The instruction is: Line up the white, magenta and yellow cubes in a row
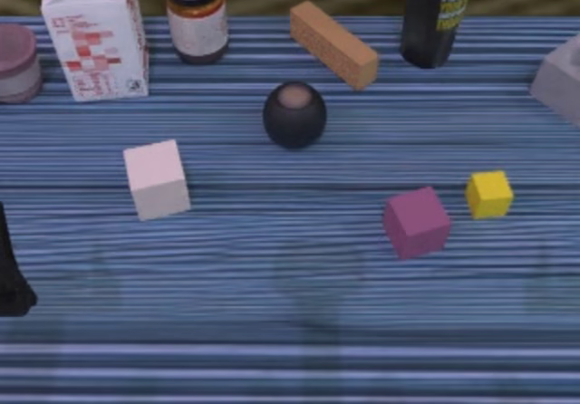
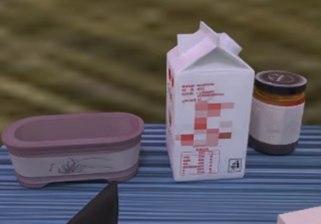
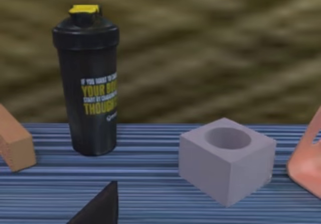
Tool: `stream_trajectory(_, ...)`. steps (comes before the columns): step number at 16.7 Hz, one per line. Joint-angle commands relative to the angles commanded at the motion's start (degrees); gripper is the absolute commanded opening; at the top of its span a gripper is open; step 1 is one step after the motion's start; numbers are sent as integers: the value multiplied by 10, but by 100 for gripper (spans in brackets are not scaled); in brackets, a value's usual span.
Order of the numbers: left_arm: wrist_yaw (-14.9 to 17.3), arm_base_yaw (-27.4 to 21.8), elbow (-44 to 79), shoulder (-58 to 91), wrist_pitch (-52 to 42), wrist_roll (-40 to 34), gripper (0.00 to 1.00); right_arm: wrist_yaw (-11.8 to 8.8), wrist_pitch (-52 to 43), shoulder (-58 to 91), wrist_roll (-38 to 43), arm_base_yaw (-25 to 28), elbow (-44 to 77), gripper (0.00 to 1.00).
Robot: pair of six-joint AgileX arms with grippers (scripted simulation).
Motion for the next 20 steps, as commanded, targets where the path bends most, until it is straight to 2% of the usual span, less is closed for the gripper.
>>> stream_trajectory(5,0,0,0,0,0,0,100,-1,-22,35,3,6,35,100)
stream_trajectory(9,0,0,0,0,0,0,100,-2,-99,168,12,24,160,100)
stream_trajectory(20,0,0,0,0,0,0,100,3,-440,852,46,89,674,100)
